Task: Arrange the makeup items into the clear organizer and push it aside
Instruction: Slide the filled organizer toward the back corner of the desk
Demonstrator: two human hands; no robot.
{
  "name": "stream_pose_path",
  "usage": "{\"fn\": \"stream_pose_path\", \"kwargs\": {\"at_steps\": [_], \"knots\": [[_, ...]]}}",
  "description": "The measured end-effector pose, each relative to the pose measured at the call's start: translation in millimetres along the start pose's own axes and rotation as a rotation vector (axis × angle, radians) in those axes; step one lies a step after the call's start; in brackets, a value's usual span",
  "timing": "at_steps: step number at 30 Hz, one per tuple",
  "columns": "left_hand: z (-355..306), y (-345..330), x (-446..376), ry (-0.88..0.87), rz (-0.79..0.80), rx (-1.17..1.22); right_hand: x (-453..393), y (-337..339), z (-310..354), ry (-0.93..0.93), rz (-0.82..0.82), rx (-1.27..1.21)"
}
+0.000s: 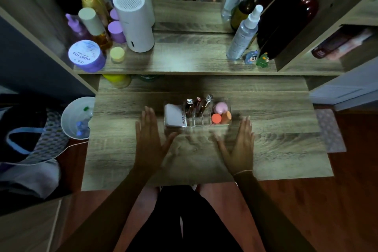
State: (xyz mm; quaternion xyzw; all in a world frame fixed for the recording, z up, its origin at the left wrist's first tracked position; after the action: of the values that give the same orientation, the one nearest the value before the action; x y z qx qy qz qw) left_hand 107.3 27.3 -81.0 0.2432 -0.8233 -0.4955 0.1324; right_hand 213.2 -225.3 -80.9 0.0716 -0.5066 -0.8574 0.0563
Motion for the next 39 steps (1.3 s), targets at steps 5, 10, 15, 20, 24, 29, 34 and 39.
{"fn": "stream_pose_path", "kwargs": {"at_steps": [5, 10, 15, 20, 24, 29, 34, 39], "knots": [[25, -23, 26, -0.011, 0.152, -0.099, 31, -31, -30, 0.037, 0.185, 0.239], [21, -34, 21, -0.038, 0.187, -0.089, 24, -37, -31, 0.037, 0.169, 0.261], [5, -34, -8, -0.014, 0.135, 0.085, -9, -40, -19, 0.024, 0.14, 0.137], [-1, -32, -24, 0.025, 0.091, 0.161, -34, -42, -7, -0.008, 0.089, -0.034], [-2, -32, -27, -0.001, 0.073, 0.203, -43, -41, -3, -0.008, 0.035, -0.102], [1, -35, -28, -0.027, 0.074, 0.227, -44, -40, -4, 0.048, -0.002, -0.107], [3, -36, -27, -0.028, 0.05, 0.221, -46, -40, -9, 0.081, 0.003, -0.083], [-7, -41, -26, -0.053, 0.045, 0.206, -45, -34, -21, 0.078, -0.044, -0.099]]}}
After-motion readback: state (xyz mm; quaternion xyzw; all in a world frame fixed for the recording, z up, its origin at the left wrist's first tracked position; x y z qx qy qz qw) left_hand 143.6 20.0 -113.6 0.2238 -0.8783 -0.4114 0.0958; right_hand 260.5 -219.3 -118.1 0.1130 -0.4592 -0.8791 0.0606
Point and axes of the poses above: each hand's wrist, its own x-axis away from the middle knuckle, its own y-axis out of the back of the hand, z = x × y, the point moved 7 cm from there along -x, towards the middle knuckle, and after that the axes turned 8 degrees about -z, right-handed, at the moved point
